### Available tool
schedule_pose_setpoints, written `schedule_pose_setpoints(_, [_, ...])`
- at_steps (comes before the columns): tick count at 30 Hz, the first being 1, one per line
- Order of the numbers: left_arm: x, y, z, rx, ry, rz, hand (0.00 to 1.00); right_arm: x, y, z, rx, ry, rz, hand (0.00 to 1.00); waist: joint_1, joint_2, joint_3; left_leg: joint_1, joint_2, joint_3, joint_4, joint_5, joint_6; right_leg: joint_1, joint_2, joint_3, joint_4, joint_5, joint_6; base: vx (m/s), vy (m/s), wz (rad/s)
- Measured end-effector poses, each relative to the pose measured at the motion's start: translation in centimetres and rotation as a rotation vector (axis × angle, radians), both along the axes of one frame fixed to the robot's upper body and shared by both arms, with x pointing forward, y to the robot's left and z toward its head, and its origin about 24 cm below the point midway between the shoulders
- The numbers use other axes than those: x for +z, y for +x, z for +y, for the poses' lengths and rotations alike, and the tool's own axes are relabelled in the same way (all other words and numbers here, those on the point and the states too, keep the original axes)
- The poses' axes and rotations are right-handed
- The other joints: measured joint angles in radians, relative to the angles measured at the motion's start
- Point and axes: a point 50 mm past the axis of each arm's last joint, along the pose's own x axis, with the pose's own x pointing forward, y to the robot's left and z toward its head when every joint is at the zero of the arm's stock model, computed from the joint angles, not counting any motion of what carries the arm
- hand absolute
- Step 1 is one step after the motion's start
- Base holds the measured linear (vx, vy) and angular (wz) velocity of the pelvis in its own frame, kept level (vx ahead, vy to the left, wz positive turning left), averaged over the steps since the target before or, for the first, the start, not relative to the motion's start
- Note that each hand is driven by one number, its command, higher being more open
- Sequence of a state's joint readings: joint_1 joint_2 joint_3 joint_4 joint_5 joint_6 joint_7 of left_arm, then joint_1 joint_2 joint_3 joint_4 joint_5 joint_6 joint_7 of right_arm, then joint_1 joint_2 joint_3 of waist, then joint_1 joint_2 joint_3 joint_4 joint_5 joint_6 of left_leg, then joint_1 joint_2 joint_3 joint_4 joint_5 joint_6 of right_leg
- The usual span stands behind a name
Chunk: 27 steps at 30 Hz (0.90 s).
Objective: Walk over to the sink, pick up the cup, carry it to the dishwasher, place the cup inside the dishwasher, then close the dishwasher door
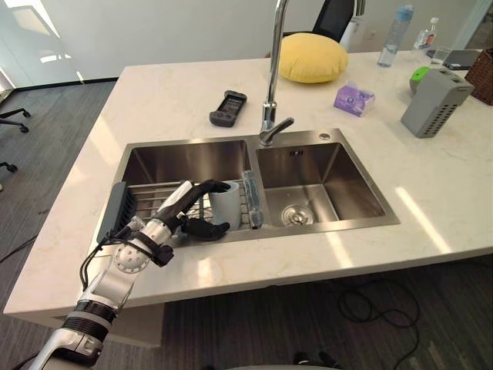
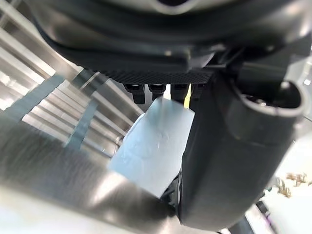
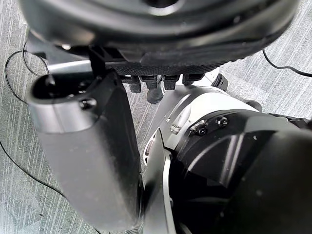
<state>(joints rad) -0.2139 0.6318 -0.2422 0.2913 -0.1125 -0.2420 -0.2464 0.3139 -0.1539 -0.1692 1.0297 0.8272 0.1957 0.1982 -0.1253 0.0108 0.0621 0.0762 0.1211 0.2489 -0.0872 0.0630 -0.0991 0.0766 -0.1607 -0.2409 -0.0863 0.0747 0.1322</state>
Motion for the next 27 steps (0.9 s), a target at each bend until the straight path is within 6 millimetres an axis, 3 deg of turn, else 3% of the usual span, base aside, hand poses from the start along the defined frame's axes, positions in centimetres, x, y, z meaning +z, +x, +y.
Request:
schedule_pose_setpoints(5, [-0.7,0.1,-0.8,-0.004,-0.142,0.059,1.0,0.0,0.0,0.0,0.005,0.0,-0.002,1.0,0.0,0.0,0.0,0.0,0.0,0.0,0.0,0.0,0.0,0.001,0.0,-0.001,0.0,0.0,0.0,0.0,0.0,0.0])
schedule_pose_setpoints(11, [-1.0,0.1,-0.8,0.058,-0.153,0.022,1.0,0.0,0.0,0.2,-0.001,0.006,-0.003,1.0,0.001,0.0,0.0,0.002,0.0,0.0,0.0,0.0,0.0,0.002,0.0,-0.001,0.001,0.0,0.0,0.0,0.0,0.0])
schedule_pose_setpoints(18, [1.1,0.5,0.3,0.195,-0.18,-0.187,1.0,-0.1,-0.3,0.4,-0.024,0.005,-0.005,1.0,0.006,0.0,0.0,0.004,0.0,-0.001,0.0,0.0,0.0,0.006,0.0,-0.003,0.001,0.0,0.0,0.0,0.0,0.0])
schedule_pose_setpoints(27, [2.6,0.6,0.3,0.236,-0.288,-0.262,1.0,-0.1,-0.6,0.5,-0.027,0.003,0.0,1.0,0.023,-0.001,0.0,0.008,0.001,-0.001,0.0,0.0,0.0,0.01,0.0,-0.003,0.001,0.0,0.0,0.0,0.0,0.0])
